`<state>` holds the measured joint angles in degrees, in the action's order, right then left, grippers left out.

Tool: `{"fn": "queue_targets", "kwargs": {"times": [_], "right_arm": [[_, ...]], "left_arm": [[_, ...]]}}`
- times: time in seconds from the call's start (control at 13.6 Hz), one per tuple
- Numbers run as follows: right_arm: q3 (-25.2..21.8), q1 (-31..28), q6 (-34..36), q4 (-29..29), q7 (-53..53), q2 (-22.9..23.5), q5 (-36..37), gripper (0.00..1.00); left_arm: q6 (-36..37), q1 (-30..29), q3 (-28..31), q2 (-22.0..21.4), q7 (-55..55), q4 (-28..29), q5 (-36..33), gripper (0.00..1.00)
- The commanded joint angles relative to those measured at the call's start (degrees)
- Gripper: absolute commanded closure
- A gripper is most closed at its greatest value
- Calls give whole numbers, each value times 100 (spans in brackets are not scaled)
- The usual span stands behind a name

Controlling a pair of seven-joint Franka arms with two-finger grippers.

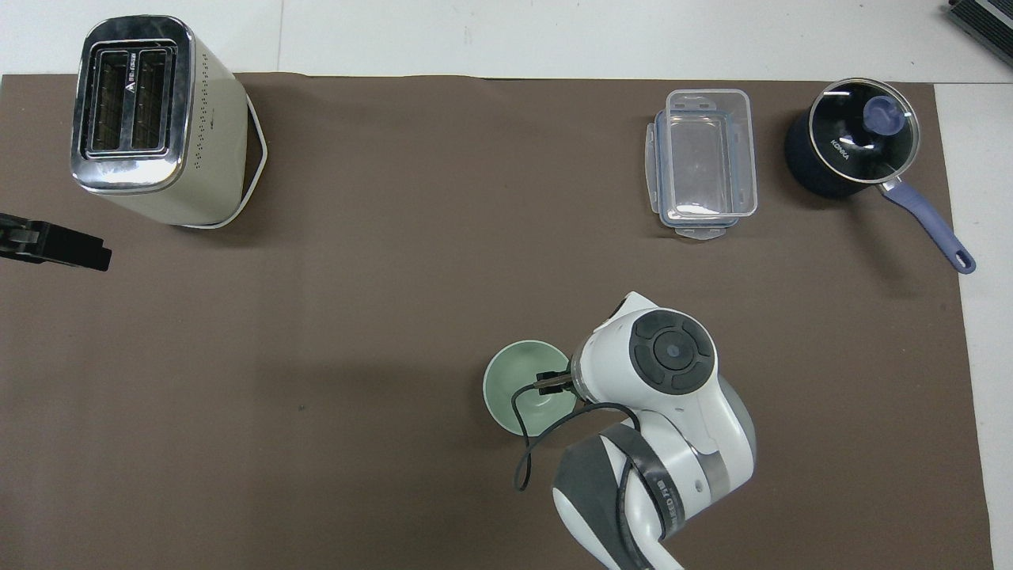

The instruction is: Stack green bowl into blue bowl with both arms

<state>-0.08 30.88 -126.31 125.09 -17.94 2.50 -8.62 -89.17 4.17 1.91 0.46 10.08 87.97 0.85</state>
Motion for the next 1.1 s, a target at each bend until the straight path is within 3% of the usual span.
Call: {"fn": "queue_targets", "kwargs": {"times": [0.0,0.22,0.37,0.59,1.03], "right_arm": [[-35,-82,28,-291,-17,-30,-123,0],[-88,-643,597,-825,-8,-215,140,0],[-80,-978,1124,-1370,1,-215,710,0],[-71,-1575,2107,-2152,106,-276,756,0],[-97,-2612,2892,-2409,781,-777,783,0]], "left_arm": [[75,48,11,-64,-94,19,-85,0],[75,40,3,-64,-94,19,-85,0],[75,48,3,-64,-94,19,-85,0],[75,40,3,-64,-94,19,-85,0],[75,48,3,-64,-94,10,-85,0]]}}
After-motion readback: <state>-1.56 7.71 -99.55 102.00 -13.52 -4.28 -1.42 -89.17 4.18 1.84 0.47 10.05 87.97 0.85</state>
